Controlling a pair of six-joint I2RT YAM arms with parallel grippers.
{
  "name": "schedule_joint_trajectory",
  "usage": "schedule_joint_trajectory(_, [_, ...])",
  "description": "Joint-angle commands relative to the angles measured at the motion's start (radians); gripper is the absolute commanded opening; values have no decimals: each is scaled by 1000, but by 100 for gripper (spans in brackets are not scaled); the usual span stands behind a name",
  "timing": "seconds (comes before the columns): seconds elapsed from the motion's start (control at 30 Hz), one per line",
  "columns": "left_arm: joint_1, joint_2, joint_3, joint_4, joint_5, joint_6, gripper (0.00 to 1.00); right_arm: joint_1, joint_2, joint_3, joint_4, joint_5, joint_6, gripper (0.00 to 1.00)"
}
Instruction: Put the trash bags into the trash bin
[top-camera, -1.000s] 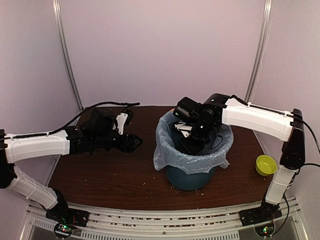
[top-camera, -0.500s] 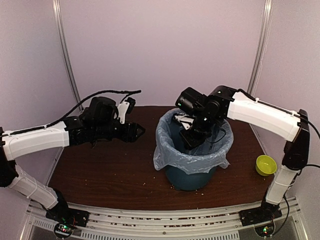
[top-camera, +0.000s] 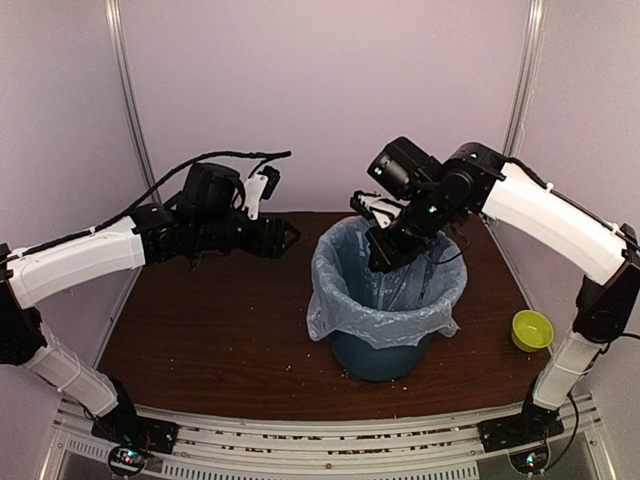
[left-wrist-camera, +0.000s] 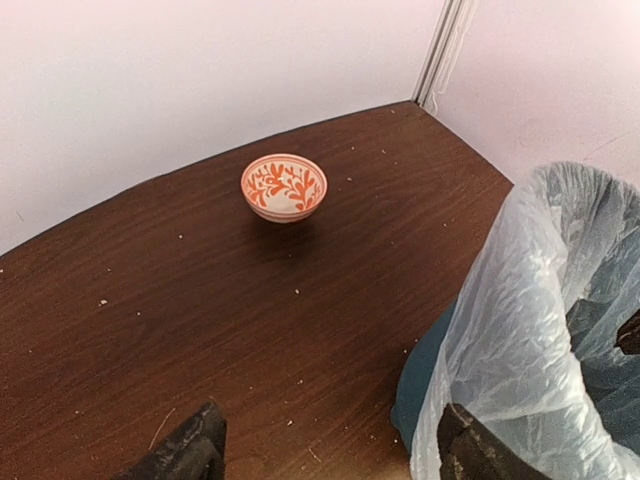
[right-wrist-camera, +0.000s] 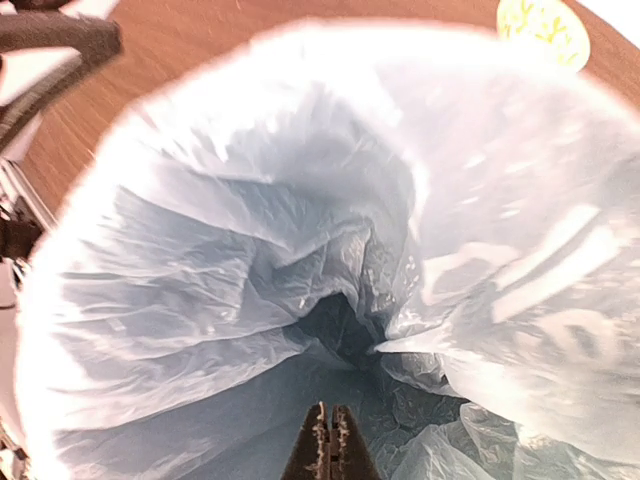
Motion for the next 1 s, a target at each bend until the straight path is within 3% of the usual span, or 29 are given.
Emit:
schedule_joint_trajectory(0.0, [7, 28, 95, -42, -16, 23, 75, -44, -64, 48, -18, -29, 43, 0])
schedule_joint_trajectory(0.2, [7, 54, 196, -101, 13, 49, 79, -144, -166, 32, 20, -64, 100, 0])
schedule_joint_trajectory(0.23, [7, 55, 204, -106, 6, 49, 83, -163, -196, 18, 27, -58, 106, 1])
schedule_joint_trajectory(0.27, [6, 55, 209, -109, 8, 53, 96, -182, -220, -2, 35, -48, 112, 4])
schedule_joint_trajectory(0.33, [6, 56, 213, -110, 14, 58, 98, -219, -273, -58, 50, -26, 128, 17])
schedule_joint_trajectory(0.43, [7, 53, 210, -116, 25, 60, 98, -268, -349, -126, 66, 0, 150, 44])
schedule_joint_trajectory(0.6, [6, 9, 170, -130, 101, 93, 98, -297, -488, -232, 59, 66, 178, 70])
schedule_joint_trajectory(0.73, [7, -68, 75, -132, 146, 120, 96, -299, -622, -364, 45, 73, 197, 78])
schedule_joint_trajectory(0.97, [7, -154, -43, -135, 169, 143, 95, -299, -790, -559, 30, -19, 258, 82])
